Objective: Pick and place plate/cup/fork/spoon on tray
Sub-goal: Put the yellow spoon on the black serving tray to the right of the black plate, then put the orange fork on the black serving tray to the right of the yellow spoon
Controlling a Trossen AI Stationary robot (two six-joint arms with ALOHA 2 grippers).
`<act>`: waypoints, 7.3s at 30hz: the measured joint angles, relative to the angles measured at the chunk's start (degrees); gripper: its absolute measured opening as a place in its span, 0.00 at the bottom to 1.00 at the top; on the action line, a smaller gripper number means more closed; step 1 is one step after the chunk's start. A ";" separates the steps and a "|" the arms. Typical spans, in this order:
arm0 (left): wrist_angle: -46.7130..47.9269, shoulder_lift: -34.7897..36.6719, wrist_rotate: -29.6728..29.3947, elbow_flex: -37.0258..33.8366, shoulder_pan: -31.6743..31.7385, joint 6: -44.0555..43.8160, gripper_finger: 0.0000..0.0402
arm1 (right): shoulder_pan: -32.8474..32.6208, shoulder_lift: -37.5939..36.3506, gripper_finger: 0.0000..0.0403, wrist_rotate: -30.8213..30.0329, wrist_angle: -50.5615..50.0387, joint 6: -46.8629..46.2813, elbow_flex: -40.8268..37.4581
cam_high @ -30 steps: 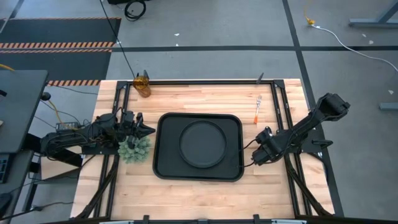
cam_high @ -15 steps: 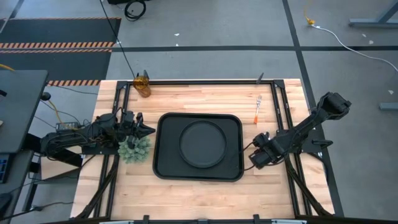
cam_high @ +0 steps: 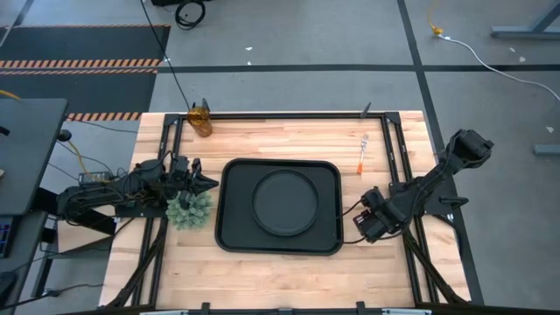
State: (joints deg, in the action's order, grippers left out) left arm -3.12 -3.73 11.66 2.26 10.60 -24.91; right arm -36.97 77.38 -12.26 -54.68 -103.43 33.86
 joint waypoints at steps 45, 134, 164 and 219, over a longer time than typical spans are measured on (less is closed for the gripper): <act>-0.02 0.00 0.00 0.00 -0.01 0.00 0.03 | 0.95 6.05 0.19 -33.68 22.06 -1.33 9.78; 0.11 -0.01 -0.01 -0.01 -0.01 0.00 0.03 | 14.52 10.19 0.22 -8.44 24.01 64.69 16.05; 0.07 -0.02 0.00 0.00 -0.01 0.00 0.03 | 8.67 16.35 0.22 2.05 31.11 67.79 12.82; 0.11 0.00 0.00 0.00 0.00 0.00 0.03 | 50.40 -8.32 0.46 -25.66 12.48 43.49 1.38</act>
State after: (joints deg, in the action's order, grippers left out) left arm -3.01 -3.73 11.66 2.26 10.60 -24.91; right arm 13.43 69.07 -37.93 -42.20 -59.93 35.24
